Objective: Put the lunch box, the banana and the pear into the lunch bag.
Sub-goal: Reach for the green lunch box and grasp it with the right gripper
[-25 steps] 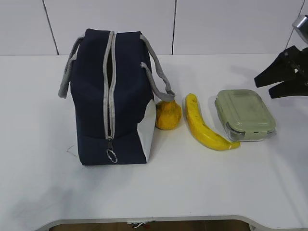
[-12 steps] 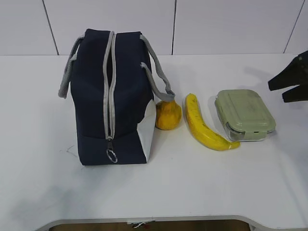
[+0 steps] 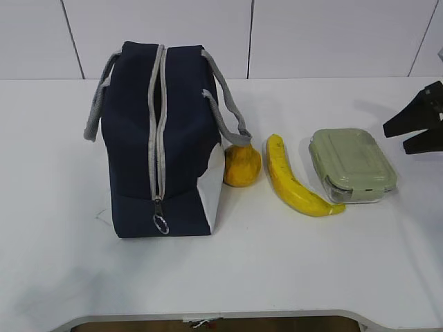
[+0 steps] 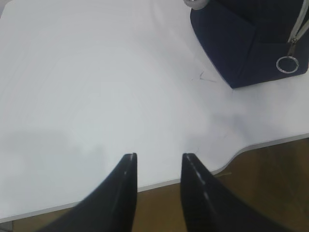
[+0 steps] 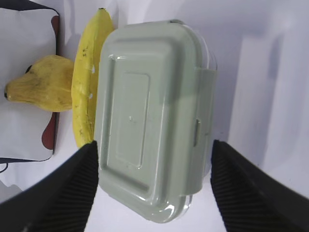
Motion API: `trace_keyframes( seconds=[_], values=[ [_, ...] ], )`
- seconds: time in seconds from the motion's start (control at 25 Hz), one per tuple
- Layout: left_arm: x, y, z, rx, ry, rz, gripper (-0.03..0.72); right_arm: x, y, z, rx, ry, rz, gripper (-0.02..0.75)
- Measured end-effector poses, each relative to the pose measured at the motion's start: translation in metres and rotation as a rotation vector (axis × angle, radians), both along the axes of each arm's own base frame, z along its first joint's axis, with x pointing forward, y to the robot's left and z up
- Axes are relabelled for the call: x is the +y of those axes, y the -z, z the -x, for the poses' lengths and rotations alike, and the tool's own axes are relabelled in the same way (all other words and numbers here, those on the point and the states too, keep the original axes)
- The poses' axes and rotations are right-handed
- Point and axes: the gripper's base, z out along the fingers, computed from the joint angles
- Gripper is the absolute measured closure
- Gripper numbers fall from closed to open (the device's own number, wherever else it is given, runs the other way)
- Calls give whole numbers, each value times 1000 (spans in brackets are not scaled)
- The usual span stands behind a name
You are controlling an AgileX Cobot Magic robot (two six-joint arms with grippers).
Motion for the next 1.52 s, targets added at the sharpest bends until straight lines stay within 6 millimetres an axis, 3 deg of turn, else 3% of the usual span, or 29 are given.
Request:
trace_keyframes(
  seconds=[0.56,1.0,1.28,1.52],
  values=[
    [0,0,0,0,0,0,448,-5,35,-11,64,-3,-20,165],
    [0,0,0,0,0,0,448,-5,41,-18,32,-11,-37,165],
    [0,0,0,0,0,0,448,6,57,-22,67,-35,-58,165],
    [0,0,0,0,0,0,448,11,59,-25,66,-42,-70,165]
  ],
)
